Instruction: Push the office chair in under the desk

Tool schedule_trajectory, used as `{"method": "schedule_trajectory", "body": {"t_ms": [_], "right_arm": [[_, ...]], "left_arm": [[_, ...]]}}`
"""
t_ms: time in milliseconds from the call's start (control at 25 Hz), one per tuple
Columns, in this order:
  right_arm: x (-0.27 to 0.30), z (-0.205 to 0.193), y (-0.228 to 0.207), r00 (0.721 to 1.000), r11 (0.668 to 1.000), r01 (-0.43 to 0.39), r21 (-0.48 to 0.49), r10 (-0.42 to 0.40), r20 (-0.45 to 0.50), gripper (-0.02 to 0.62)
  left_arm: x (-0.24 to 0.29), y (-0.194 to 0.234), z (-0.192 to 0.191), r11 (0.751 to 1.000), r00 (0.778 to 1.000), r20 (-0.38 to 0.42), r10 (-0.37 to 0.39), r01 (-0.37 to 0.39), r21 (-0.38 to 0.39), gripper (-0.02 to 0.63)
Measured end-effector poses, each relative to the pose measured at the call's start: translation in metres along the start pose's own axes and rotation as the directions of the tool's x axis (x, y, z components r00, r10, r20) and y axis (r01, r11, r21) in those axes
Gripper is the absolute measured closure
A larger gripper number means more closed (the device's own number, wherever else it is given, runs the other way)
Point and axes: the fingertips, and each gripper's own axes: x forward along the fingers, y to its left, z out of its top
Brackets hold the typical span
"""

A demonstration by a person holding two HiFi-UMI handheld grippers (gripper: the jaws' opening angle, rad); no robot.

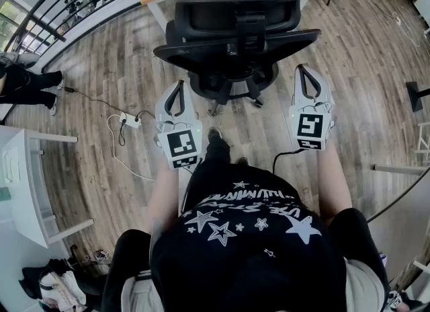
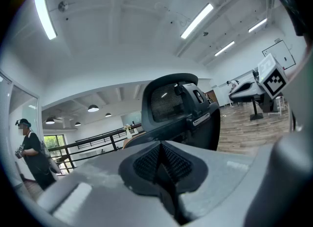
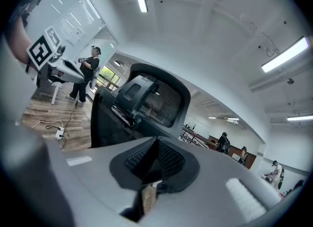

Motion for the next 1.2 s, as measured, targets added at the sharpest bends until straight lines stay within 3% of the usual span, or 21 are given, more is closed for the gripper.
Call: {"method": "schedule_trajectory", "body": {"t_ms": [400,560,720,760,800,880,1120,1200], "right_arm": [[-0.008,-0.01,-0.003,0.999,0.999,-0.034,0.036,0.034,0.011,0.594],[-0.008,0.0,-0.001,0.995,0.995,-0.071,0.066,0.066,0.069,0.592],[0.0,0.009,-0.005,0.993,0.999,0.0,-0.041,0.005,0.117,0.592],[0.003,0.008,-0.003,0.993,0.997,0.005,-0.08,0.004,0.114,0.591],[0.007,0.007,0.001,0.994,0.993,-0.006,-0.115,0.018,0.104,0.556],[0.018,0.004,0.007,0.996,0.986,-0.041,-0.163,0.054,0.075,0.427],[0.051,-0.016,0.001,0.997,0.981,-0.067,-0.182,0.061,-0.037,0.253],[0.062,-0.02,-0.002,0.996,0.983,-0.073,-0.167,0.063,-0.062,0.194]], "left_arm": [[-0.004,-0.012,0.003,1.0,1.0,-0.001,0.011,-0.011,-0.003,0.604],[-0.006,-0.007,0.008,0.999,0.999,0.018,0.029,-0.03,0.021,0.604],[0.002,0.001,0.015,0.993,0.998,0.047,0.034,-0.039,0.11,0.603],[0.005,0.002,0.014,0.992,0.999,0.047,0.027,-0.032,0.123,0.568],[0.009,0.004,0.012,0.991,0.999,0.046,0.02,-0.026,0.132,0.507],[0.018,0.008,0.004,0.987,0.999,0.037,0.019,-0.025,0.157,0.466],[0.055,0.006,-0.014,0.967,0.998,-0.037,-0.045,0.053,0.25,0.246],[0.066,0.01,-0.015,0.955,0.999,-0.042,-0.034,0.045,0.294,0.21]]}}
